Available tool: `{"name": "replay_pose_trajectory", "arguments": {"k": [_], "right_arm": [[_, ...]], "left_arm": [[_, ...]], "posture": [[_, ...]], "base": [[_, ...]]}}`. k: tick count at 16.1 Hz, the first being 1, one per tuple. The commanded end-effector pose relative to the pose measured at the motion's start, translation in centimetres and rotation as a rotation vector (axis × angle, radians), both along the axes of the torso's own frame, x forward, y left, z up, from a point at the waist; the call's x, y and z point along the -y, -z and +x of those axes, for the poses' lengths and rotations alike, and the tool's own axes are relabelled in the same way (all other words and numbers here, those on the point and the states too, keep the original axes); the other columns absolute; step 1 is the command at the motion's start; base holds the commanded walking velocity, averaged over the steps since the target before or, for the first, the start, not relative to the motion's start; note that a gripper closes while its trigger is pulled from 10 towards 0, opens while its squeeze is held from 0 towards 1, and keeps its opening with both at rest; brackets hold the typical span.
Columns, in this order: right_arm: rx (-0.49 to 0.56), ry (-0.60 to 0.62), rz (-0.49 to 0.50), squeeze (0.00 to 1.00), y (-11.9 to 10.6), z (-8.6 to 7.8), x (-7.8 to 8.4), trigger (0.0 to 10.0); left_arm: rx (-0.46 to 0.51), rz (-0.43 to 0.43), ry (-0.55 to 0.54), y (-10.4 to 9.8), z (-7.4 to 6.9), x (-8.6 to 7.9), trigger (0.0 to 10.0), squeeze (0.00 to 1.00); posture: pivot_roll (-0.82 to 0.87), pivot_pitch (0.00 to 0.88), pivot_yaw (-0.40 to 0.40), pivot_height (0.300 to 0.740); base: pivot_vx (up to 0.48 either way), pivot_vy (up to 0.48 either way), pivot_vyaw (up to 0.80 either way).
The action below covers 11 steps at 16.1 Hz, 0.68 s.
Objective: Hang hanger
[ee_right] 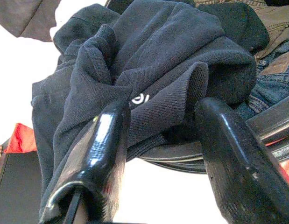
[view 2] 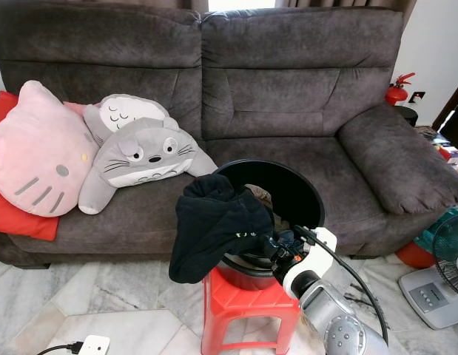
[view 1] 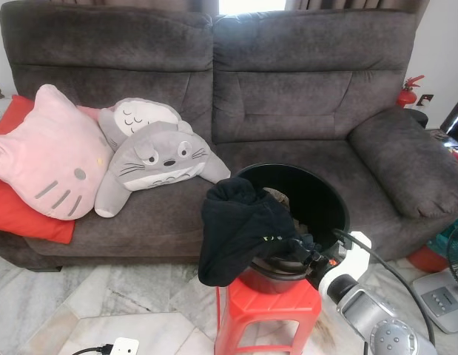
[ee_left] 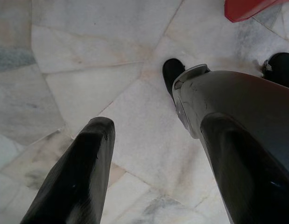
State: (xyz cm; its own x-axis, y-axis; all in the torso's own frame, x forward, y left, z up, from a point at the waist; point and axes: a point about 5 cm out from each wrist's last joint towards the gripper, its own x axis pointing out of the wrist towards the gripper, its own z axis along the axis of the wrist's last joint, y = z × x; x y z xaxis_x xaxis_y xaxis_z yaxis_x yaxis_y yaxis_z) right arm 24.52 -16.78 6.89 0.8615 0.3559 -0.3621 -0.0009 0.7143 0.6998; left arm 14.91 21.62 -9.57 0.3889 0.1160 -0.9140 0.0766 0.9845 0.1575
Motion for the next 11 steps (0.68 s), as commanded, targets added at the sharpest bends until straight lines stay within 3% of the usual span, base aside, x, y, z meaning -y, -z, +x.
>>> {"name": "replay_pose_trajectory", "arguments": {"k": [1, 5, 11], "right_arm": [[0.006, 0.003, 0.017, 0.0, -0.3, 0.4, 0.1, 10.0], [-0.028, 0.01, 0.0, 0.0, 0.3, 0.2, 0.4, 10.0], [-0.036, 0.027, 0.014, 0.0, 0.4, 1.3, 0.7, 10.0]], "left_arm": [[-0.013, 0.004, 0.012, 0.1, -0.2, 0.2, 10.0, 0.0], [-0.013, 0.003, 0.019, 0.1, -0.2, 0.4, 10.0, 0.0], [-0.011, 0.0, 0.018, 0.2, -0.2, 0.6, 10.0, 0.0]], "posture": [[-0.17, 0.0, -0.033, 0.74], [-0.17, 0.0, -0.031, 0.74], [-0.16, 0.0, -0.036, 0.74]], "base": [[0.0, 0.0, 0.0], [0.0, 0.0, 0.0], [0.0, 0.0, 0.0]]}}
